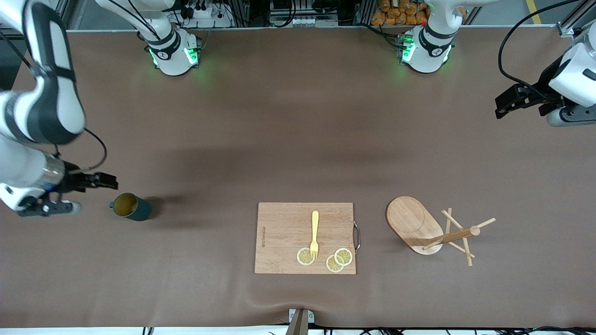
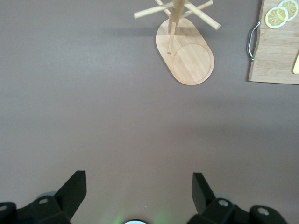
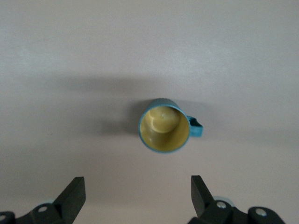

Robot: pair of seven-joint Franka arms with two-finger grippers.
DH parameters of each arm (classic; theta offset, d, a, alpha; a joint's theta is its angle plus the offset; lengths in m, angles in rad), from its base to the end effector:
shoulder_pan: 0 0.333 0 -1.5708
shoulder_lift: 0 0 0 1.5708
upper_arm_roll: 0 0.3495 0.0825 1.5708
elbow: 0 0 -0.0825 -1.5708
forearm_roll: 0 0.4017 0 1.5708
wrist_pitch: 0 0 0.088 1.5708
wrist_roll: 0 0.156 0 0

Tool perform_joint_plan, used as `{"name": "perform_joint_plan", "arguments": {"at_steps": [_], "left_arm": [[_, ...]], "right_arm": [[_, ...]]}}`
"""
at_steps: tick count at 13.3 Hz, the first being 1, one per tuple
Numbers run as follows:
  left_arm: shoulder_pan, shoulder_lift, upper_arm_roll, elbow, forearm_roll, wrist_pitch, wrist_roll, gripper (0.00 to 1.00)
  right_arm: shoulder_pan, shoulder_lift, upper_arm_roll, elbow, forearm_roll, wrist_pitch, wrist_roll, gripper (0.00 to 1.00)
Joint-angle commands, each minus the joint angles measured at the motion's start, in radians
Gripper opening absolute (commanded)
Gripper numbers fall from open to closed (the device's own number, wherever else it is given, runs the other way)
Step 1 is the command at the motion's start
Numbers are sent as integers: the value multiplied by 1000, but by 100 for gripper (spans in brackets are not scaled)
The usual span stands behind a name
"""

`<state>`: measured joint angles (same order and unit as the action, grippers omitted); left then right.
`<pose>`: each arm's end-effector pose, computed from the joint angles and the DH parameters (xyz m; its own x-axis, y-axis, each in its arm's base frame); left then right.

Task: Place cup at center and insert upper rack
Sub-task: 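Reach the right gripper down to the teal mug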

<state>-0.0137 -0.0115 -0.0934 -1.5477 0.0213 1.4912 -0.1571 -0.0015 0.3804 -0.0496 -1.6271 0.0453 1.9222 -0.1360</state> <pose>0.5551 -0.0565 0.6200 0.9978 0.0518 -0.0410 0.0506 -0.9983 -0.0291 0.6792 -0.0264 0.3691 0.9942 0.0713 -0.0809 0.0688 -0.9971 -0.0339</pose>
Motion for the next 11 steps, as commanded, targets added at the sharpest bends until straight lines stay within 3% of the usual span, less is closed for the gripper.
{"name": "perform_joint_plan", "arguments": {"at_steps": [1,11], "left_arm": [[5,5,-2,14,-15,-9,-1,100],[-8,7,0,14,-15,-6,-4,100]], "right_arm": [[20,60,-4,3,11,70,15,100],[17,227,-6,4,64,182,13,100]]}}
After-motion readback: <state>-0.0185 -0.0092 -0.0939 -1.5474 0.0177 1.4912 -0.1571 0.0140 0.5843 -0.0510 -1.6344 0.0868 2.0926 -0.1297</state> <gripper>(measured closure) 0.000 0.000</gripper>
